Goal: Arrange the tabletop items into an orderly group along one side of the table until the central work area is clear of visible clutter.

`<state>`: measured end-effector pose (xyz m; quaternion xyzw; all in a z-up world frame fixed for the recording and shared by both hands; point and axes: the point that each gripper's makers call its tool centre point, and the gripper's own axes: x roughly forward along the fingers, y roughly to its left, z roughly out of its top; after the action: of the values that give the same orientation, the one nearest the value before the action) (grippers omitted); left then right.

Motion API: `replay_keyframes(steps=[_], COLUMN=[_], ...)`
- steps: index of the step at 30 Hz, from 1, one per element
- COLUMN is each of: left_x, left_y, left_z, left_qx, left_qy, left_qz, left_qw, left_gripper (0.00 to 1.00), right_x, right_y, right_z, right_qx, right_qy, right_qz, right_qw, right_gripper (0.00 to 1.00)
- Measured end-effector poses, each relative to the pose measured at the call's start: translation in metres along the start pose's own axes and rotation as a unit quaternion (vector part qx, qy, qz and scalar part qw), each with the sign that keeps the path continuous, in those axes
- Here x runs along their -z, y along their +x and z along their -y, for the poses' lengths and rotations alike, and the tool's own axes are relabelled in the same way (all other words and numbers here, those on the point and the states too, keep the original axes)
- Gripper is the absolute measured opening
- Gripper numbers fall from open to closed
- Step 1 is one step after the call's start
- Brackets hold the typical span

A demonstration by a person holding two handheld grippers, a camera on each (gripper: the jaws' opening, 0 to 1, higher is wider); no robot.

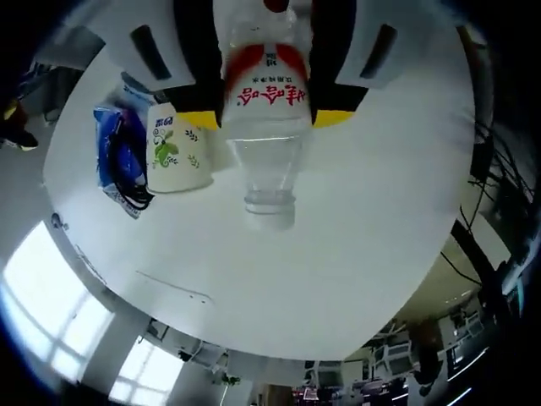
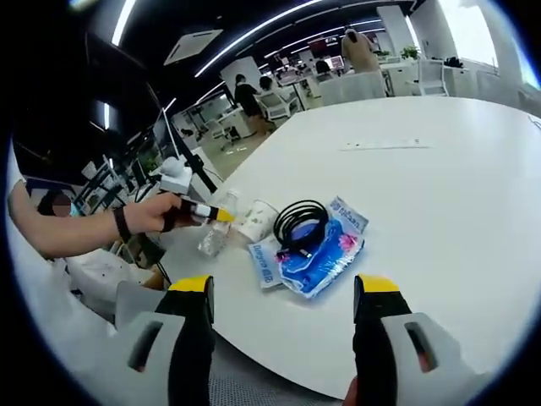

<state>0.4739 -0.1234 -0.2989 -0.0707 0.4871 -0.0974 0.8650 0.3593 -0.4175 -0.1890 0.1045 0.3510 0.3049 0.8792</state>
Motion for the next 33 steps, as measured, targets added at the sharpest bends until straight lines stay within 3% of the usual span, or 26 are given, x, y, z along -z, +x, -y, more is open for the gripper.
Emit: replay_keyframes(steps=[12,20,26,33], left_x=[-0.006,-0.003,0.003,0.023], left_y=[-0.031,-0.046,-0.059,-0.067], left_z=[-0.006,-0.003,-0.005,-0.007], left_qx=[-0.012,-0.018,-0.025,-0.040], left_qy=[-0.009,0.015,0.035,0.057], left_qz=[0.044,0.068,0.084,0.087], left_qw=[0.9989,0.9974,0.9956,0.9937], left_gripper=[0.38,0.38,0.38,0.38], right_x=[-0.002,-0.002,0.000,0.001], right_y=[0.003,0.003,0.002,0.000], right_z=[-0.008,-0.013,-0.014,-0.013], right_qx=[-0.008,-0.015,-0.016,-0.017], right_qy=[-0.004,-0.004,-0.008,-0.006], right_qz=[0.006,0.012,0.013,0.017], right_qw=[0.9999,0.9998,0.9998,0.9997], right_gripper=[0.66,0.66,0.66,0.66])
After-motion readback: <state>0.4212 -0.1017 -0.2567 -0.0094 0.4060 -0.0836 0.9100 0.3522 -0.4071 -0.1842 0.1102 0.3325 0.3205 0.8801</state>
